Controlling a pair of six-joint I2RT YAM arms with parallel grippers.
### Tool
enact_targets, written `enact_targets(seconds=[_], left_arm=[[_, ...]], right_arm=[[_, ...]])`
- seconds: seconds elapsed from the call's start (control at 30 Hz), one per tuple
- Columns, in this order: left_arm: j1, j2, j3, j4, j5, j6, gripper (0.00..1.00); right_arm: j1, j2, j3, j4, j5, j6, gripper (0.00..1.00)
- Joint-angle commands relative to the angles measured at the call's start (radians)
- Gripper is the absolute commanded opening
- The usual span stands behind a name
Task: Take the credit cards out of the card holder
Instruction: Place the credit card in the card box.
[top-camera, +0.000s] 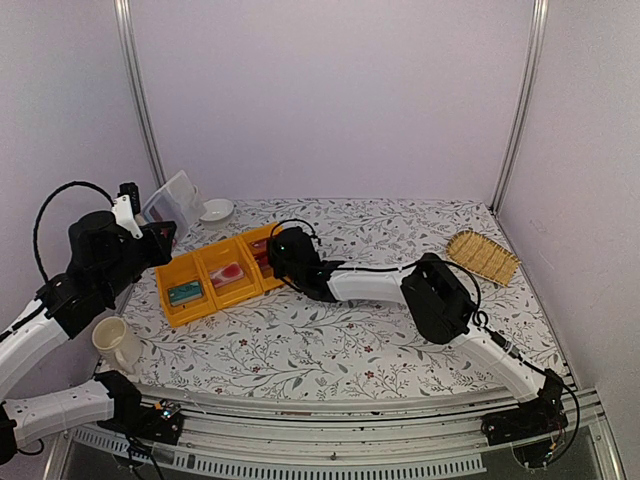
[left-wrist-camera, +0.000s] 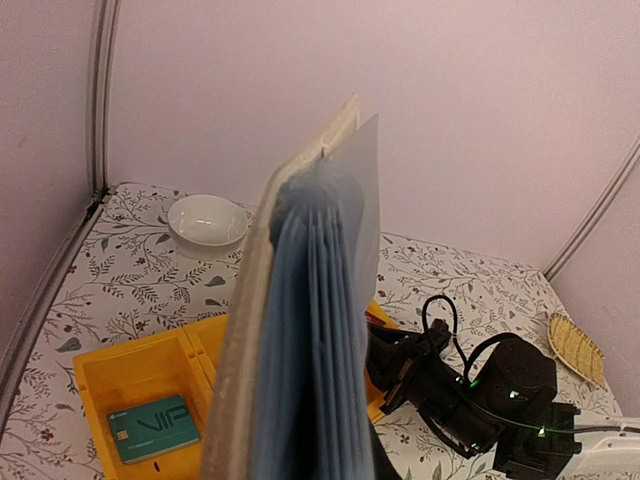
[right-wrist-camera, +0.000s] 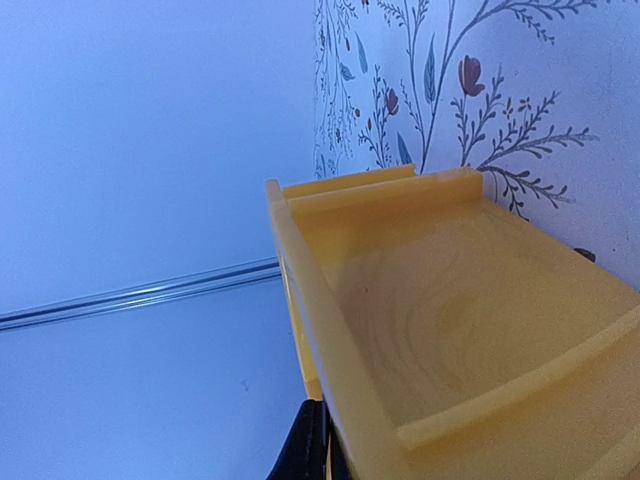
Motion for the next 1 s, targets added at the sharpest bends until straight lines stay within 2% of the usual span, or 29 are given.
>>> enact_targets(seconds=[0.0, 0.1, 0.2, 0.37, 0.7, 0.87, 0.97], left_arm=[[0.01, -0.012, -0.011, 0.037, -0.014, 0.014, 0.0], [0.011, -0.013, -0.012, 0.039, -0.016, 0.015, 0.0], [0.01, -0.011, -0.012, 0.038, -0.015, 0.015, 0.0], [0.01, -0.014, -0.014, 0.038, -0.017, 0.015, 0.0], [0.01, -0.019, -0.012, 0.038, -0.016, 0.02, 0.0], [0.01, -0.025, -0.012, 0.035, -0.016, 0.022, 0.0], [0.011, -0.028, -0.011, 0.033, -0.017, 0.023, 0.0]], right_arm=[[0.005, 0.043, 0.029, -0.004, 0.017, -0.006, 0.07], [0.005, 0.041, 0.031, -0.003, 0.015, -0.009, 0.12], [0.005, 0.037, 0.031, -0.007, 0.011, -0.012, 0.24], [0.007, 0.029, 0.031, -0.006, 0.008, -0.005, 0.32], [0.014, -0.028, -0.008, -0.028, -0.039, 0.033, 0.34], [0.014, -0.083, -0.096, -0.025, -0.07, 0.046, 0.39], [0.014, -0.113, -0.142, -0.033, -0.082, 0.053, 0.46]])
